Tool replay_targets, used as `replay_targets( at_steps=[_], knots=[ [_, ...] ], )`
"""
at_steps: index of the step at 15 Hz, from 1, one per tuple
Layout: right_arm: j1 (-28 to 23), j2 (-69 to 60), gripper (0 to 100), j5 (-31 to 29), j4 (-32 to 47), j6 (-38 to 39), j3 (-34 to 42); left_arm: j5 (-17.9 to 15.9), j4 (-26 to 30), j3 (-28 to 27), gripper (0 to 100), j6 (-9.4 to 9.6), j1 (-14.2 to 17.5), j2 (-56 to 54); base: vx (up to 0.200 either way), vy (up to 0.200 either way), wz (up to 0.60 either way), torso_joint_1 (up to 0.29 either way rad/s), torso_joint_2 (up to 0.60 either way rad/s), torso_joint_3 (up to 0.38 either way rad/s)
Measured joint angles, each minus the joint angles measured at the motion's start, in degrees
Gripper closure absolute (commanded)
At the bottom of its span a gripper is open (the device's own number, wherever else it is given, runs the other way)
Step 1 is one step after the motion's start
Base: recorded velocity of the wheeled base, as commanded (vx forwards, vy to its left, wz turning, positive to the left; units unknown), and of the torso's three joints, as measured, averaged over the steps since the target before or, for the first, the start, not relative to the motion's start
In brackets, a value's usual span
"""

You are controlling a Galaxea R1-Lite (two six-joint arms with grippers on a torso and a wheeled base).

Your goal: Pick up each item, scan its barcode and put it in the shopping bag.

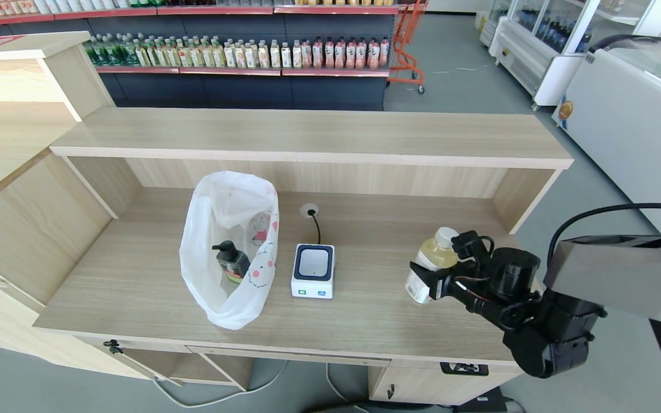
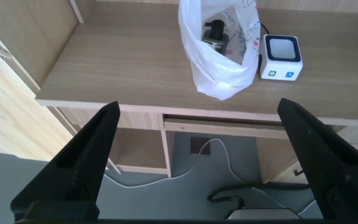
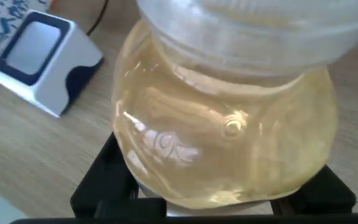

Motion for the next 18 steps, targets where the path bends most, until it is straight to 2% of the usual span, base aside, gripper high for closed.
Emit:
replay_targets(
  at_steps=[3,7,8,10,18],
  knots=[
    [1.9,-9.7,100,8.1,2.8,3.6,8.8,0.0,0.0,0.0,0,0.02,0.0,0.0,0.0,0.0,0.0,0.0,0.0,0.0],
    [3.7,-22.1,100,11.7,19.4,8.9,10.2,0.0,0.0,0.0,0,0.0,0.0,0.0,0.0,0.0,0.0,0.0,0.0,0.0],
    [4.6,-24.9,100,14.5,22.3,10.0,10.2,0.0,0.0,0.0,0,0.02,0.0,0.0,0.0,0.0,0.0,0.0,0.0,0.0],
    [7.4,-29.0,100,19.1,23.7,11.7,10.6,0.0,0.0,0.0,0,0.02,0.0,0.0,0.0,0.0,0.0,0.0,0.0,0.0],
    [15.7,-33.6,100,22.5,23.8,12.8,10.5,0.0,0.0,0.0,0,0.02,0.0,0.0,0.0,0.0,0.0,0.0,0.0,0.0]
  ],
)
